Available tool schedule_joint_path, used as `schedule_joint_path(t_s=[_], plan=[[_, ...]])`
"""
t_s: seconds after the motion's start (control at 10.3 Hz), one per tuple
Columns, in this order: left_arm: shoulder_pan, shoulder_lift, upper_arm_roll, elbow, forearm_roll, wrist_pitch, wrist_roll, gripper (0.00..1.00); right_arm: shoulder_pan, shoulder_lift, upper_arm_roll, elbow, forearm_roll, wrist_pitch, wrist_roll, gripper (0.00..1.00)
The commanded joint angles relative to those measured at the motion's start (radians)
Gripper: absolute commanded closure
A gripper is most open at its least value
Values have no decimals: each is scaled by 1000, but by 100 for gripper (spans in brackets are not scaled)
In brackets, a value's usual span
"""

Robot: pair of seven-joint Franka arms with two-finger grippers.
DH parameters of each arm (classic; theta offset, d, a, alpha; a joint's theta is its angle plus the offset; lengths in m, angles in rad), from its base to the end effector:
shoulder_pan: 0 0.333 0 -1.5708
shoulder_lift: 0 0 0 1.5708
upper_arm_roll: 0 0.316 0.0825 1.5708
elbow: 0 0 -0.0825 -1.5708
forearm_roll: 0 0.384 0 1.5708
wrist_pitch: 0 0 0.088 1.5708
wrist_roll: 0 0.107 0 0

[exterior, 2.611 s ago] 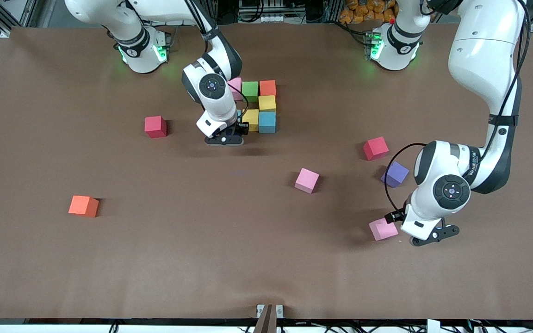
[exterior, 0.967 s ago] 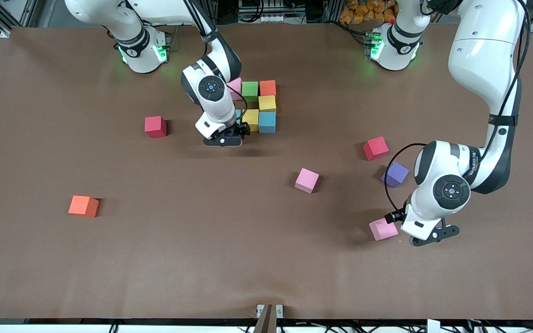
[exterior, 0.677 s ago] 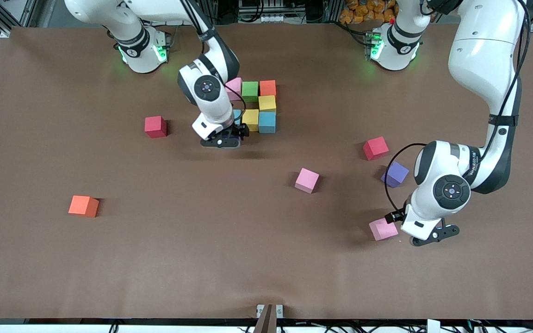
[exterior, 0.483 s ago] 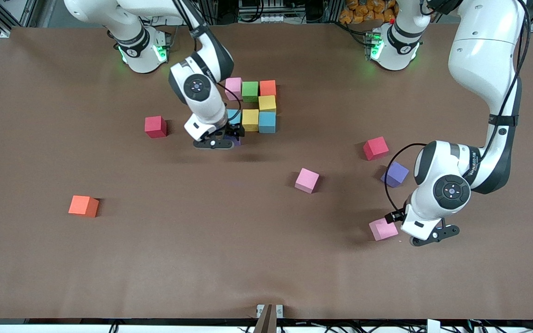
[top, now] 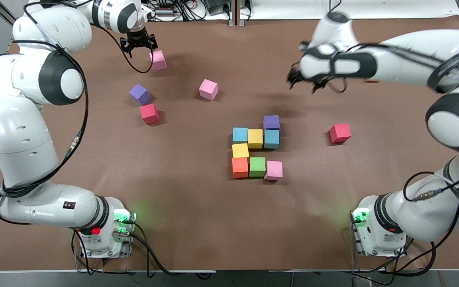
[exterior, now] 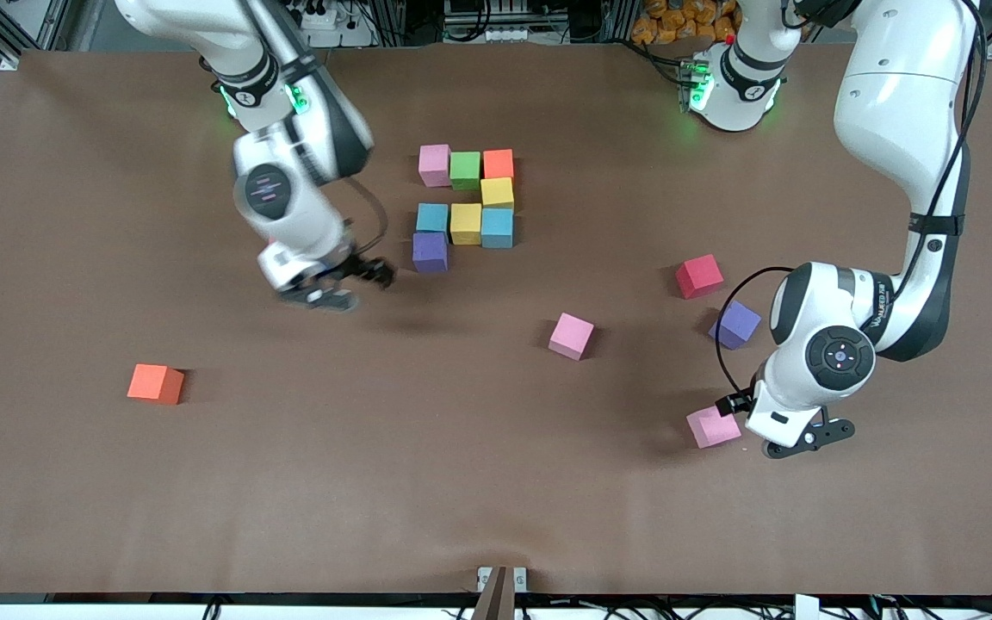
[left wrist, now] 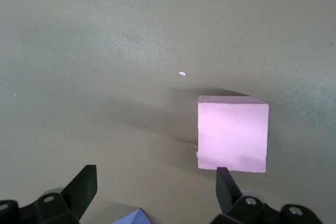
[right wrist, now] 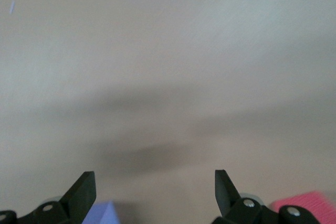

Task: Form number 2 with 11 blocks
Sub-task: 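Release the purple cube and reach the right gripper to the orange cube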

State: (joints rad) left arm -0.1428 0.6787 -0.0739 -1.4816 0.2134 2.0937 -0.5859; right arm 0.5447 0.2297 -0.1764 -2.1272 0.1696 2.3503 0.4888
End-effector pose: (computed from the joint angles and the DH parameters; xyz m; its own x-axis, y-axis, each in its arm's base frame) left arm 0.6963 -0.1338 0.2711 0.9636 0.2670 0.0142 0.2661 -0.9526 -0.1474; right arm 0.5300 0.2086 0.3029 0.9719 -0.2316 -0.0426 -0.2341 -0.9698 -0.0682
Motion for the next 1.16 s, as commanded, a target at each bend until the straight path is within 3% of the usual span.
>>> schedule_joint_path(t_s=[0.0, 0.29, 0.58, 1.06], plan=[[-7, 5, 5, 10, 26, 3, -20, 0, -191, 28, 37, 108, -62, -31, -129, 0], [-7, 4, 5, 10, 26, 3, -22, 0, -369, 111, 37, 206, -134, -32, -423, 0], [-17, 4, 5, 10, 27, 3, -22, 0, -535, 199, 38, 279, -134, -31, -732, 0], [-18, 4, 5, 10, 27, 3, -23, 0, -601, 302, 43, 337, -122, -22, -786, 0]])
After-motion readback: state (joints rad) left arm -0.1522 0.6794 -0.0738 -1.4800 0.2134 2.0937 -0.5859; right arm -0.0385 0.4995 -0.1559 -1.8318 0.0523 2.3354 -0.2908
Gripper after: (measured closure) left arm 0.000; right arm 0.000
